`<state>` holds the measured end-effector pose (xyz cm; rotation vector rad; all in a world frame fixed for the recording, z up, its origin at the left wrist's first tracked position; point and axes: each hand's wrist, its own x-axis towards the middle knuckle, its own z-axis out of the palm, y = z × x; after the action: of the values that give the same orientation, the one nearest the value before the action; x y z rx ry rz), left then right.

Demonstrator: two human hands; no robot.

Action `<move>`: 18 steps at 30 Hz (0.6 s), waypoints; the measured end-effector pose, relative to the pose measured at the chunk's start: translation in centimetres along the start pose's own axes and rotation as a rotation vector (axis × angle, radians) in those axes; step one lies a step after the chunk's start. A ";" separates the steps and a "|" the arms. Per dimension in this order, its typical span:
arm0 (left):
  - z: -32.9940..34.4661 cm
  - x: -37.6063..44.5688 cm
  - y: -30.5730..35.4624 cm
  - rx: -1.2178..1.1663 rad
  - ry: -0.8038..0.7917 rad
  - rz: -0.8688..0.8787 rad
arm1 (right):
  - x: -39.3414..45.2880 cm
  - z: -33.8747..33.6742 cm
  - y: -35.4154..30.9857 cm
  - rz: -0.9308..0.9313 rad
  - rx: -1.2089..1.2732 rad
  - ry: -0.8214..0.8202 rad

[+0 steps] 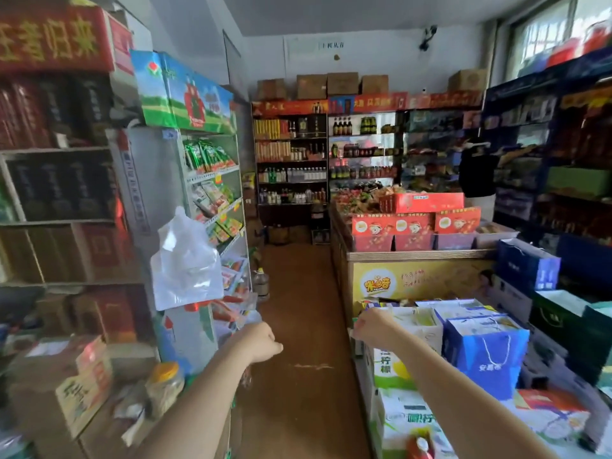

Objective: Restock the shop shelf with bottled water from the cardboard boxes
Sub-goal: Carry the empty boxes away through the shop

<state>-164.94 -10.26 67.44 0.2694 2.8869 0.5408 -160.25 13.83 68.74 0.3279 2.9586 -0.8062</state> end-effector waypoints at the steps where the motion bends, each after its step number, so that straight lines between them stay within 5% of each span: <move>1: -0.2 2.7 -0.1 -0.009 0.004 -0.001 | 2.8 0.0 -0.2 0.017 -0.008 0.000; 18: -11.5 51.1 1.4 0.060 -0.007 -0.009 | 55.5 -6.1 -6.1 -0.062 -0.203 -0.026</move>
<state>-216.63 -2.02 70.64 0.2672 2.8994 0.4507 -215.74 22.28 70.89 0.2133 3.0050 -0.5046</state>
